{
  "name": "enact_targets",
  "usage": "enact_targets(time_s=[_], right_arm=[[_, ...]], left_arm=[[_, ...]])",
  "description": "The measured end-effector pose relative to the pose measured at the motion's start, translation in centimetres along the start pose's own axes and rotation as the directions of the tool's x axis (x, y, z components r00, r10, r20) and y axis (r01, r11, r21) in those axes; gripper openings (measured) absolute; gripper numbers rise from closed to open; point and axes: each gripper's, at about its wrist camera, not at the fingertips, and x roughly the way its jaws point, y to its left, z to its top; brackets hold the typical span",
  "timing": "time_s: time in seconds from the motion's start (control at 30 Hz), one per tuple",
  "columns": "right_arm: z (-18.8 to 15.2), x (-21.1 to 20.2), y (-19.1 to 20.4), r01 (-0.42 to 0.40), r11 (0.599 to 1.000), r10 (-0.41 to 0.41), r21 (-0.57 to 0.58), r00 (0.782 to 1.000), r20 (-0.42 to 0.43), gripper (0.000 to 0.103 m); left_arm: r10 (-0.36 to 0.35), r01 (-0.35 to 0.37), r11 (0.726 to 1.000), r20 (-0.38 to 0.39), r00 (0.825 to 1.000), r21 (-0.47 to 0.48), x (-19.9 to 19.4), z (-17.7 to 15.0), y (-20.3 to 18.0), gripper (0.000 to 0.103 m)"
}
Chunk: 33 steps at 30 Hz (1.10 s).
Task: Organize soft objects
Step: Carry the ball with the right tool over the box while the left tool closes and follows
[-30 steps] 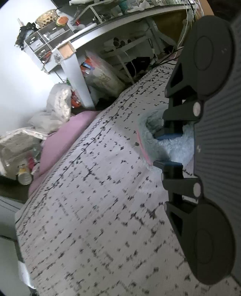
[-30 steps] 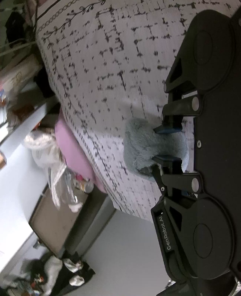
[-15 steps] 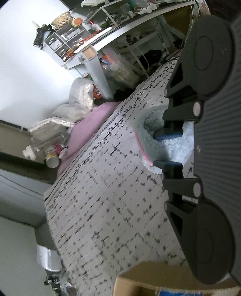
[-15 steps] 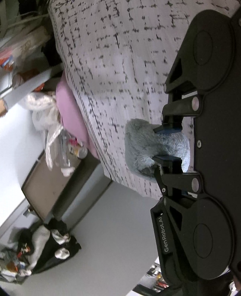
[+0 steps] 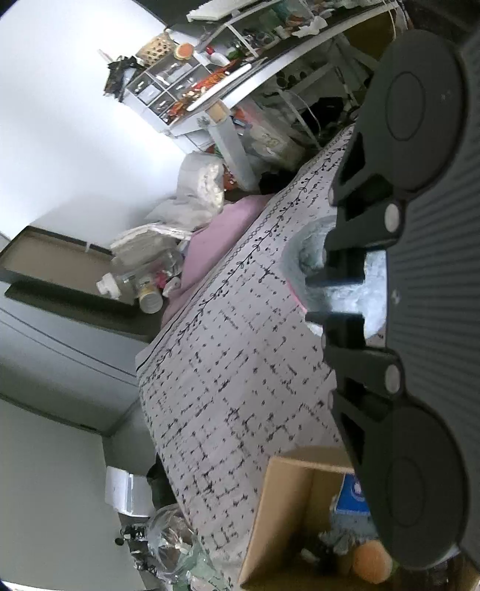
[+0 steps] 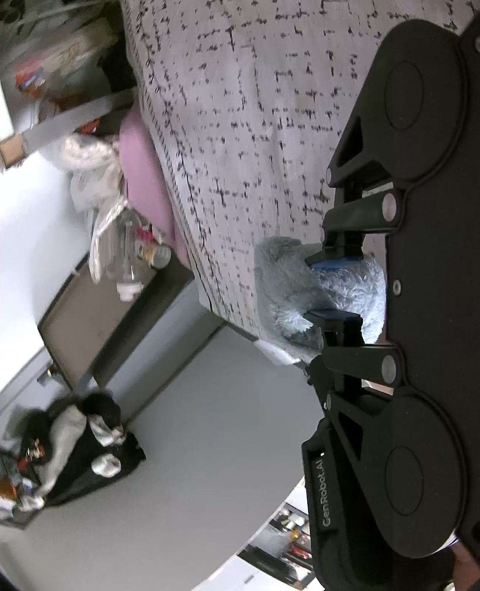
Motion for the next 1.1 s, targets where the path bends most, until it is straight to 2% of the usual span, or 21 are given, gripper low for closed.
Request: enact_targets(time_s=[0.23, 0.63, 1.1], right_arm=[[-1.2, -0.5, 2.9, -0.053, 0.997, 0.053, -0.048, 0.999, -0.004, 0.021], [-4.1, 0.2, 7.8, -0.136, 0.984, 0.132, -0.111, 0.990, -0.049, 0.021], [-7.1, 2.5, 10.9, -0.177, 0.972, 0.163, -0.153, 0.982, -0.100, 0.021]], left_arm=[[0.007, -0.007, 1.000, 0.031, 0.999, -0.023, -2.9, 0.2, 1.9, 0.005], [0.065, -0.059, 0.995, 0.083, 0.994, -0.078, -7.0, 0.6, 6.8, 0.000], [0.068, -0.052, 0.988, 0.114, 0.991, -0.143, -8.9, 0.8, 12.2, 0.000]])
